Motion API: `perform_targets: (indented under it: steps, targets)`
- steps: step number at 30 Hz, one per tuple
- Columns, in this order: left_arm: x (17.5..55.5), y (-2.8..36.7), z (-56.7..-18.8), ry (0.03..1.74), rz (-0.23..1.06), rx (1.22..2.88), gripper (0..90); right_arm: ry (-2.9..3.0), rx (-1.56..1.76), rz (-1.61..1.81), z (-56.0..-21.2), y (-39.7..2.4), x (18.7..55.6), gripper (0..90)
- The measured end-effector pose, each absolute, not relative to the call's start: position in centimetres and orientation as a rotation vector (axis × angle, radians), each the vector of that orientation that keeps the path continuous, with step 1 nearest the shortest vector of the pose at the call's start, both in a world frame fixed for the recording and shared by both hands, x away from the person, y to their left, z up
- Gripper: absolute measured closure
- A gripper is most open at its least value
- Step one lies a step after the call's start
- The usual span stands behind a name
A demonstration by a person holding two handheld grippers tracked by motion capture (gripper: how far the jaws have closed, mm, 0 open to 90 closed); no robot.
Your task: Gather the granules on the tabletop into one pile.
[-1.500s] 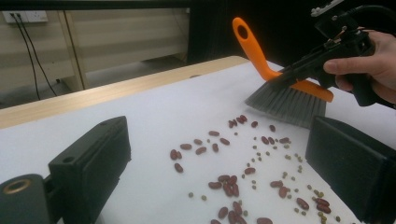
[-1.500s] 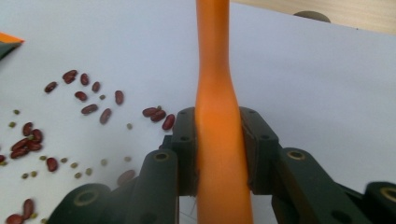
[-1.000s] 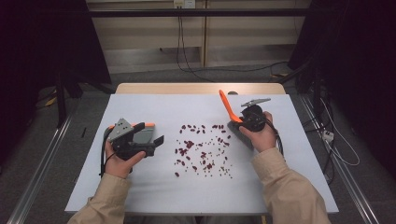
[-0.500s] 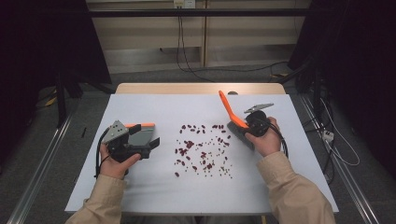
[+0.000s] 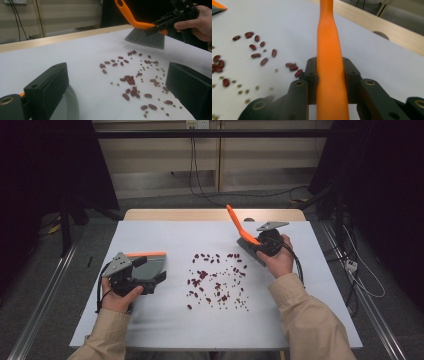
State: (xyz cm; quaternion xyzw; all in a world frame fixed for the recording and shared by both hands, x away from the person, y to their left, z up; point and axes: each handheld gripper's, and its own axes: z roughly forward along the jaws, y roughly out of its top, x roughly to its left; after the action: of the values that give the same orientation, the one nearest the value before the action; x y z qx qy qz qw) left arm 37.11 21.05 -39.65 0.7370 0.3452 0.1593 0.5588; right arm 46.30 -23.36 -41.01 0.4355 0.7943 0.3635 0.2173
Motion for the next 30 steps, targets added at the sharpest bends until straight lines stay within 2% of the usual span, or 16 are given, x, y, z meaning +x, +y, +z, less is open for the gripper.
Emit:
perform_targets:
  steps: [11,16,30]
  targets:
    - [37.3,22.3,-40.3,0.851,0.383,1.734,4.7,2.262,0.964,0.972,-42.8,-20.4,50.0,71.1]
    - [37.2,22.5,-40.3,0.859,0.386,1.73,4.7,2.349,0.86,0.97,-43.3,-19.3,49.0,71.1]
    - [37.2,22.6,-40.4,0.871,0.398,1.73,4.3,2.485,0.643,1.025,-43.0,-19.4,44.9,71.0]
